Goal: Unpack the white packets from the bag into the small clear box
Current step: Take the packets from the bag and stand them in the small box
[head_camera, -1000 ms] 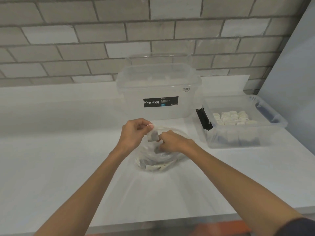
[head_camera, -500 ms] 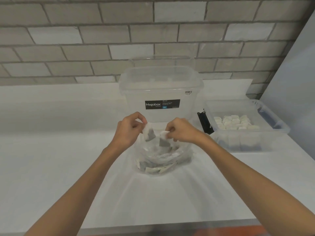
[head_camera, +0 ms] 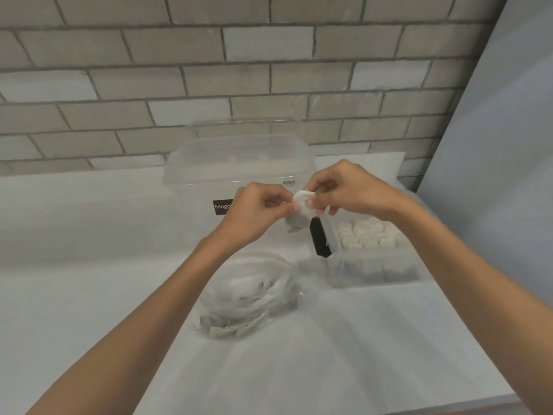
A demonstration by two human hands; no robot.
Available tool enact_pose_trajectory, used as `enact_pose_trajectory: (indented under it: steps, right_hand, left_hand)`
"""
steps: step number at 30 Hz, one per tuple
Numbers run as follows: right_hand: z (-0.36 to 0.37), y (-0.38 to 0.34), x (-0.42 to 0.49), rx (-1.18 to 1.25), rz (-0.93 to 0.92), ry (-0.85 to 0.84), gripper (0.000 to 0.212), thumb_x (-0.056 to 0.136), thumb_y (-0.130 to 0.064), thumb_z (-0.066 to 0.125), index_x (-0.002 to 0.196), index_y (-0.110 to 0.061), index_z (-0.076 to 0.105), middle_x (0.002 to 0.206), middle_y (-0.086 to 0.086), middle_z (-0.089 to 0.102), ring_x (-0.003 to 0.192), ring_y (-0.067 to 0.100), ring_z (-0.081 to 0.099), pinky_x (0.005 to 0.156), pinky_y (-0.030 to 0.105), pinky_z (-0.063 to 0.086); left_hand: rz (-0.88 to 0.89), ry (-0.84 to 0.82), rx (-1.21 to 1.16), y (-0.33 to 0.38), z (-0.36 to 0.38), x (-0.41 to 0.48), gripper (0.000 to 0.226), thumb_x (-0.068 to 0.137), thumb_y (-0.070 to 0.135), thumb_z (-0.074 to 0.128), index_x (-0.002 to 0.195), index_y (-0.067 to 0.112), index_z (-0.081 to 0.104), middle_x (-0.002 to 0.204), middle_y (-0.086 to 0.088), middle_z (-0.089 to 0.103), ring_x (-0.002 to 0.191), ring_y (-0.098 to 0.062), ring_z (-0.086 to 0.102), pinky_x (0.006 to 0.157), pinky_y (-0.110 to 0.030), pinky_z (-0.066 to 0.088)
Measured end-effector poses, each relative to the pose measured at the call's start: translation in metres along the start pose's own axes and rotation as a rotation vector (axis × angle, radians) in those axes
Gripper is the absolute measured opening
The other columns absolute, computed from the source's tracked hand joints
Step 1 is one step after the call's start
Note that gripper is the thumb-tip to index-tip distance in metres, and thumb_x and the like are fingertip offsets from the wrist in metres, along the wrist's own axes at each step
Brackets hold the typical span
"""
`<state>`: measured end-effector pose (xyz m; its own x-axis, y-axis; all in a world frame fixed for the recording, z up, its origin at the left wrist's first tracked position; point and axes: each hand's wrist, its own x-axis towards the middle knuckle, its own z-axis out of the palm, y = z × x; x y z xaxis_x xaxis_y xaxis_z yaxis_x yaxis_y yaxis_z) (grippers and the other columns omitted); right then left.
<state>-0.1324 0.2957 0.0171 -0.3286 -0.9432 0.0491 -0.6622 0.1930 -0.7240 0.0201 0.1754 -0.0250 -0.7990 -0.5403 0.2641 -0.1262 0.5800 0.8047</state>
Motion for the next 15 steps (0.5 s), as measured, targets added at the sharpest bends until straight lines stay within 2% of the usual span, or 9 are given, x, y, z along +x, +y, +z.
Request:
enact_pose_trajectory:
  steps: [2, 5, 7, 9, 12, 15]
  right_hand:
    - [-0.016, 0.009, -0.004, -0.017, -0.009, 0.042, 0.007, 0.082, -0.015, 0.074, 0.089, -0.016, 0.073, 0.074, 0.000, 0.072, 0.063, 0.005, 0.066, 0.054, 0.016, 0.050]
    - [-0.038, 0.026, -0.010, -0.037, -0.016, 0.099, 0.002, 0.081, -0.019, 0.075, 0.083, -0.019, 0.073, 0.062, -0.010, 0.069, 0.060, 0.003, 0.065, 0.053, 0.016, 0.050]
    - [-0.052, 0.040, -0.012, -0.061, -0.006, 0.121, 0.001, 0.082, -0.017, 0.074, 0.083, -0.017, 0.073, 0.058, -0.012, 0.067, 0.057, 0.001, 0.063, 0.053, 0.016, 0.050]
    - [-0.066, 0.056, -0.014, -0.081, 0.014, 0.143, 0.002, 0.083, -0.015, 0.074, 0.084, -0.016, 0.073, 0.057, -0.011, 0.067, 0.057, 0.002, 0.063, 0.053, 0.017, 0.050]
    - [-0.081, 0.080, -0.014, -0.127, 0.049, 0.141, 0.005, 0.084, -0.014, 0.072, 0.082, -0.018, 0.072, 0.064, 0.000, 0.070, 0.058, 0.006, 0.064, 0.055, 0.020, 0.049]
    - [-0.085, 0.102, -0.014, -0.244, 0.092, 0.081, 0.007, 0.086, -0.012, 0.067, 0.084, -0.018, 0.071, 0.064, 0.001, 0.069, 0.059, 0.006, 0.064, 0.056, 0.014, 0.044]
  left_hand:
    - [0.013, -0.004, -0.022, 0.009, 0.015, 0.015, 0.005, 0.081, 0.024, 0.075, 0.083, 0.019, 0.075, 0.080, 0.002, 0.073, 0.075, -0.008, 0.067, 0.074, -0.027, 0.052]
    - [0.026, -0.027, -0.023, 0.020, 0.036, 0.034, 0.005, 0.081, 0.024, 0.075, 0.083, 0.019, 0.075, 0.075, 0.004, 0.071, 0.068, -0.002, 0.062, 0.066, -0.018, 0.046]
    - [0.029, -0.056, -0.022, 0.026, 0.051, 0.046, 0.004, 0.084, 0.024, 0.072, 0.083, 0.021, 0.075, 0.074, 0.008, 0.071, 0.067, 0.000, 0.063, 0.064, -0.018, 0.049]
    - [0.031, -0.073, -0.009, 0.029, 0.065, 0.055, 0.006, 0.087, 0.022, 0.068, 0.087, 0.022, 0.074, 0.076, 0.007, 0.072, 0.068, -0.002, 0.066, 0.065, -0.021, 0.054]
    - [0.030, -0.102, 0.078, 0.028, 0.084, 0.069, 0.017, 0.091, 0.018, 0.064, 0.106, 0.020, 0.069, 0.075, 0.002, 0.071, 0.065, 0.000, 0.065, 0.069, -0.022, 0.056]
    - [0.034, -0.169, 0.249, 0.026, 0.104, 0.082, 0.022, 0.091, 0.014, 0.059, 0.110, 0.020, 0.068, 0.080, -0.001, 0.071, 0.074, -0.006, 0.064, 0.076, -0.022, 0.053]
